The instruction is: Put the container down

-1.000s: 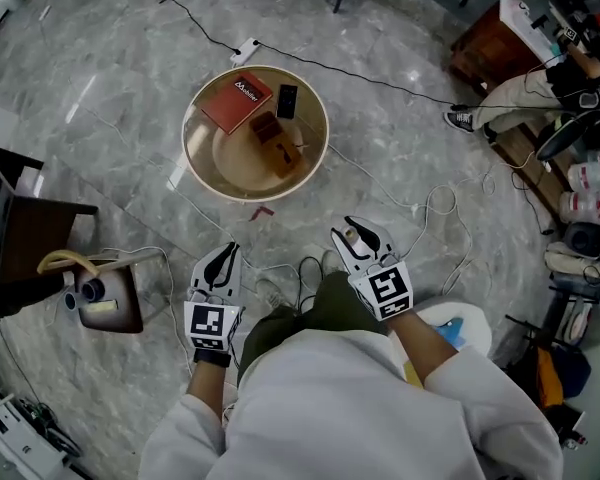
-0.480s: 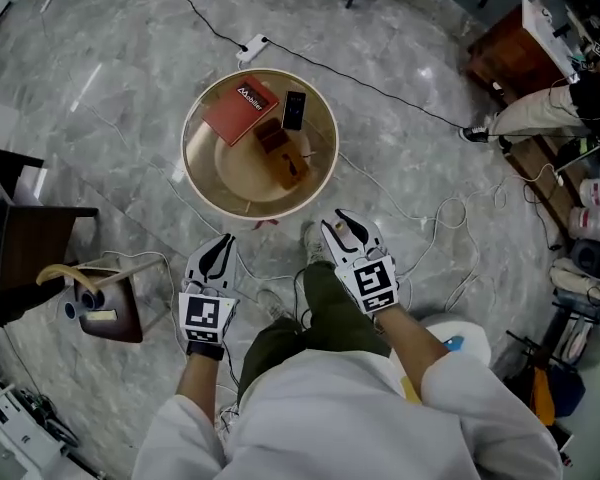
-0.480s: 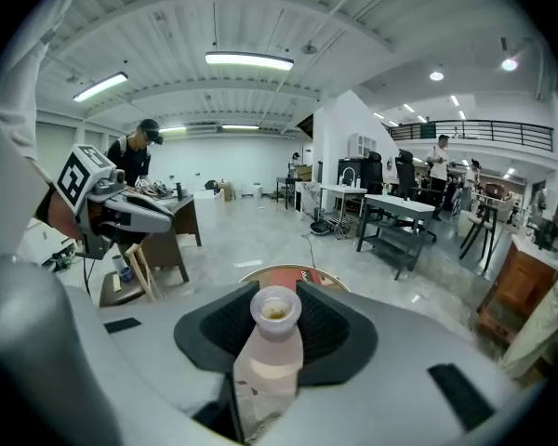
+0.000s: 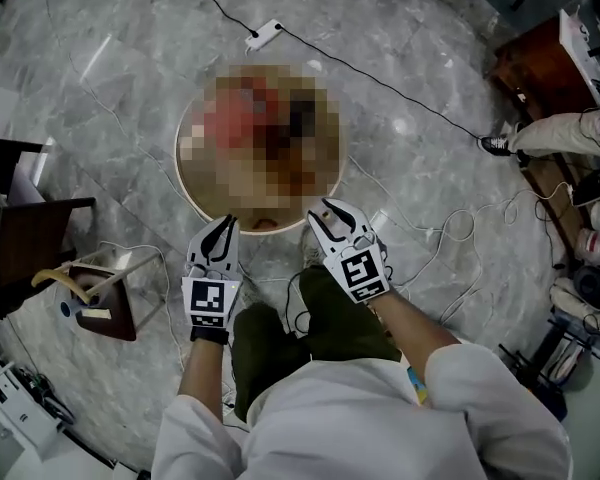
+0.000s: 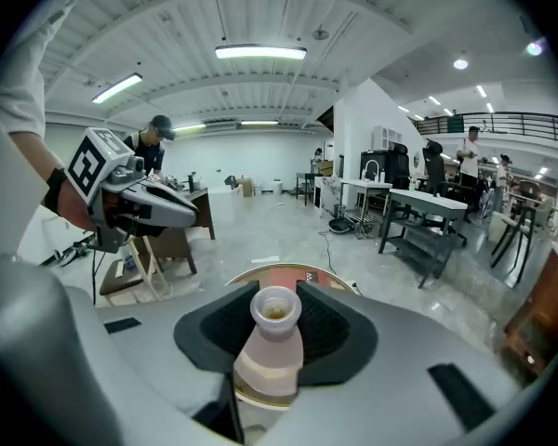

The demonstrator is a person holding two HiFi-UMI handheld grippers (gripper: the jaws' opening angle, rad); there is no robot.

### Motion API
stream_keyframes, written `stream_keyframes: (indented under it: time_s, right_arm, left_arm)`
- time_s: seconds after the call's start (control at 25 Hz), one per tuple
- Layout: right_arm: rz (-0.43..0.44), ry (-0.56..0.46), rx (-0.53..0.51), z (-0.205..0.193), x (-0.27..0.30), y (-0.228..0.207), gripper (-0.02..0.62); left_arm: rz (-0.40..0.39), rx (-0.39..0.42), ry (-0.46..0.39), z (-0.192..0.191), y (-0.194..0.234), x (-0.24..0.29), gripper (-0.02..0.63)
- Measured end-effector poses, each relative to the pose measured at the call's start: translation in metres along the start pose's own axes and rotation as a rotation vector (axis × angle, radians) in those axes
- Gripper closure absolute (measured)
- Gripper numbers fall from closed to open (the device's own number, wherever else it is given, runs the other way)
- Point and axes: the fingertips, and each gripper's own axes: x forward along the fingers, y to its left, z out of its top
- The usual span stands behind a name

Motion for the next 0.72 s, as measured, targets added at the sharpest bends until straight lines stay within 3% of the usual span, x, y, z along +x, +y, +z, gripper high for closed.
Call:
stream_keyframes:
  time_s: [0.32, 0.72]
  right_arm:
    - [-0.019, 0.004, -0.003, -0.032, 0.090, -0.020, 0.453]
    - [-0.070, 0.046, 0.036, -0.093, 0.201, -0.011, 0.453]
  left_arm:
    - [-0.066, -0.016, 0.032, -0.051, 0.032, 0.070, 0.575]
    - [-0.161, 0.005, 0.055, -0.112, 0.072, 0.140, 0.575]
